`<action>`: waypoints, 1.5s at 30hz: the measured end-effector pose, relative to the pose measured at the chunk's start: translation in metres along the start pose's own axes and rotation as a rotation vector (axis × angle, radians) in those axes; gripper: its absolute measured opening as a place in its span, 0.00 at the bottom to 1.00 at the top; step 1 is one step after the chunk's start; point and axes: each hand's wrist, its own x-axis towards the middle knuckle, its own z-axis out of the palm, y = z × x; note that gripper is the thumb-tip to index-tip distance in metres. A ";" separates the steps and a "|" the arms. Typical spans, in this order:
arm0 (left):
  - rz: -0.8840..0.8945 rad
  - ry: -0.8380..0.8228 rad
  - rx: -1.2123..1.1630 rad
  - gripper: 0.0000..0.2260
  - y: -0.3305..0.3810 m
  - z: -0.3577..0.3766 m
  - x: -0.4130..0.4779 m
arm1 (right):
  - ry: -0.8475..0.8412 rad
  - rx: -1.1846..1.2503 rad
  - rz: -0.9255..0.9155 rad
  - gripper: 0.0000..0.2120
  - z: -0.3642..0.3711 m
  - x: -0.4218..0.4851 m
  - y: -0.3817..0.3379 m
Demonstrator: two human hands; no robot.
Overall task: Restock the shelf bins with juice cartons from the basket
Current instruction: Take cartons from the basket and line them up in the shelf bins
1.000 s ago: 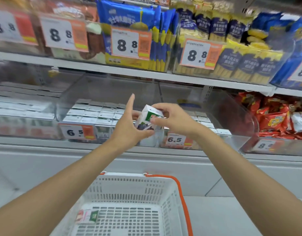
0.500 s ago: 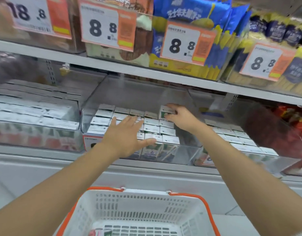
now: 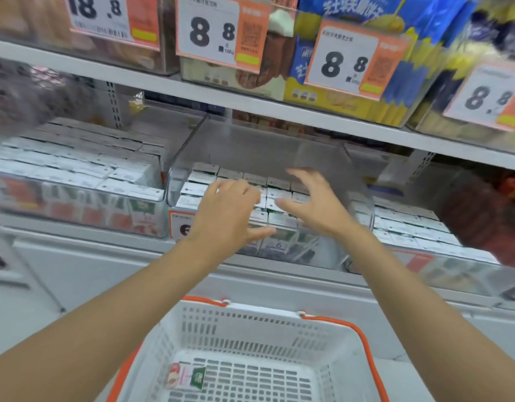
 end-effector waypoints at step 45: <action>-0.446 -0.150 -0.911 0.21 -0.105 -0.046 -0.137 | -0.408 0.389 -0.165 0.21 0.085 -0.058 -0.173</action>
